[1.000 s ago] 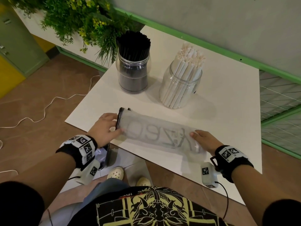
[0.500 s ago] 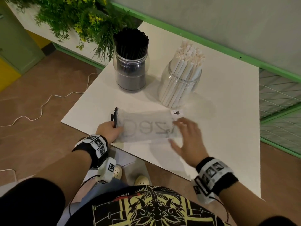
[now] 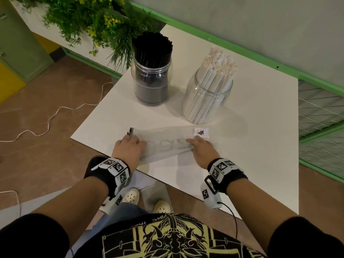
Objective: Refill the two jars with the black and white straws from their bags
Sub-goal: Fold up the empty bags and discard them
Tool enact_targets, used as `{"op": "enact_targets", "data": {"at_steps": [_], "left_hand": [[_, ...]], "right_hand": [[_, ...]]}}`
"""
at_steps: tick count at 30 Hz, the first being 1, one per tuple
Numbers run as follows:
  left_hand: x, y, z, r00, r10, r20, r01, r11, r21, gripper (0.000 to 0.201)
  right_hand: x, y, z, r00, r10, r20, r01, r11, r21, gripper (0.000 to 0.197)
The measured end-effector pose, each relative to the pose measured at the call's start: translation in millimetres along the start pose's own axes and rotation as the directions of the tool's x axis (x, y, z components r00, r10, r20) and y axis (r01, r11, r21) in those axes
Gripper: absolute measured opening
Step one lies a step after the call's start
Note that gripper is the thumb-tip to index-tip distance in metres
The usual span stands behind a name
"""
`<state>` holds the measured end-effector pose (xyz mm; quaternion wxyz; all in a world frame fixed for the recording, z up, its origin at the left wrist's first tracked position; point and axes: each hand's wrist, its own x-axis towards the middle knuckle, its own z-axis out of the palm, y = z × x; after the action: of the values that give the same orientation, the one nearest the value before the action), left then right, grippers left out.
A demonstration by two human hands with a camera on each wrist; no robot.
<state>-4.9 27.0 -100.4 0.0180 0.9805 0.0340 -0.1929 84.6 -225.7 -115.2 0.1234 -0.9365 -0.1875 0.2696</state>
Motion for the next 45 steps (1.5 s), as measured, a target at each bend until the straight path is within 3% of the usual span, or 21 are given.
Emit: {"op": "enact_targets", "data": {"at_steps": [2,4,7,9,11,13,14,17,19,21,23,25,27,30,32,34,36,38,40,42,45], "left_hand": [[-0.5,0.4,-4.1,0.998,-0.054,0.042,0.060,0.983,-0.171,0.054],[-0.6,6.2,-14.1,0.986,-0.109,0.125,0.158,0.844,-0.513,0.074],[-2.3,28.5,-40.0,0.977,-0.037,0.210,0.210,0.332,-0.920,0.086],[-7.0,44.6,-57.4,0.967,0.104,0.232,0.226,0.071,-0.972,0.084],[-9.5,56.5,-65.9,0.974,0.181,0.133,0.151,-0.093,-0.984,0.065],[-10.0,61.0,-68.2,0.993,0.107,0.043,0.062,-0.186,-0.980,0.044],[-8.0,58.9,-65.9,0.999,0.039,0.027,0.034,-0.197,-0.980,0.044],[-2.9,42.8,-55.3,0.989,-0.137,0.048,0.040,-0.059,-0.997,0.048],[-1.2,37.3,-51.6,0.988,-0.143,0.058,0.073,0.101,-0.992,0.048],[-5.7,43.6,-57.4,0.995,-0.081,0.049,0.064,0.192,-0.979,0.048],[-11.4,52.8,-61.6,0.999,0.033,0.032,0.026,0.166,-0.986,0.043],[-16.3,57.9,-61.8,0.995,0.087,0.048,0.044,0.041,-0.998,0.038],[-19.0,58.8,-61.3,0.998,0.012,0.069,0.069,-0.023,-0.997,0.036],[-21.7,54.8,-55.5,0.982,-0.151,-0.110,-0.086,0.159,-0.984,0.061],[-29.0,52.9,-52.5,0.966,0.004,-0.257,-0.238,0.388,-0.890,0.090],[-35.2,51.8,-47.4,0.951,0.160,-0.265,-0.309,0.477,-0.823,0.098],[-36.6,51.5,-48.3,0.965,0.138,-0.224,-0.257,0.309,-0.916,0.084],[-36.0,52.3,-53.8,0.991,0.088,-0.103,-0.101,-0.022,-0.995,0.071],[-34.2,51.2,-58.3,0.993,0.113,0.041,0.073,-0.291,-0.954,0.068],[-31.4,46.9,-59.5,0.987,0.130,0.092,0.135,-0.376,-0.917,0.066],[-30.4,35.5,-55.2,0.990,0.096,0.099,0.130,-0.397,-0.909,0.061]], "right_hand": [[-15.0,-13.7,-15.1,0.999,-0.033,-0.018,0.037,0.905,0.423,0.040],[-33.7,-37.1,-32.2,0.996,-0.088,-0.017,0.068,0.634,0.771,0.038],[-46.2,-67.7,-46.6,0.993,-0.110,-0.042,0.046,0.035,0.998,0.038],[-46.7,-81.5,-55.4,0.994,-0.107,-0.030,0.014,-0.146,0.989,0.038],[-44.1,-89.5,-58.7,0.997,-0.064,-0.033,0.030,-0.047,0.998,0.032],[-44.2,-89.3,-59.4,0.970,0.043,-0.238,0.214,0.308,0.927,0.029],[-46.6,-85.2,-58.8,0.918,0.060,-0.393,0.316,0.491,0.812,0.031],[-61.8,-73.7,-59.9,0.676,-0.158,-0.720,0.541,0.769,0.340,0.048],[-69.5,-72.7,-55.8,0.598,-0.431,-0.676,0.557,0.829,-0.035,0.062],[-67.8,-76.5,-45.8,0.663,-0.573,-0.482,0.511,0.817,-0.268,0.085],[-57.8,-77.8,-34.7,0.787,-0.509,-0.348,0.434,0.859,-0.273,0.103],[-45.6,-73.8,-28.7,0.861,-0.402,-0.313,0.370,0.915,-0.158,0.095],[-39.8,-71.0,-29.5,0.900,-0.322,-0.294,0.316,0.946,-0.070,0.066],[-34.8,-70.3,-32.6,0.959,-0.189,-0.210,0.206,0.976,0.066,0.038],[-32.6,-70.4,-35.3,0.991,-0.081,-0.106,0.112,0.939,0.326,0.043],[-32.1,-75.6,-38.8,0.998,-0.054,-0.038,0.066,0.796,0.602,0.052],[-36.3,-85.0,-37.7,0.997,-0.070,-0.036,0.072,0.629,0.774,0.055],[-38.9,-97.5,-32.6,0.990,-0.101,-0.097,0.137,0.547,0.826,0.051],[-38.4,-109.9,-24.5,0.962,-0.130,-0.241,0.264,0.679,0.685,0.039],[-35.4,-118.1,-14.9,0.896,-0.203,-0.394,0.347,0.874,0.340,0.040],[-34.7,-129.5,-10.2,0.867,-0.290,-0.404,0.379,0.911,0.160,0.054]]}}
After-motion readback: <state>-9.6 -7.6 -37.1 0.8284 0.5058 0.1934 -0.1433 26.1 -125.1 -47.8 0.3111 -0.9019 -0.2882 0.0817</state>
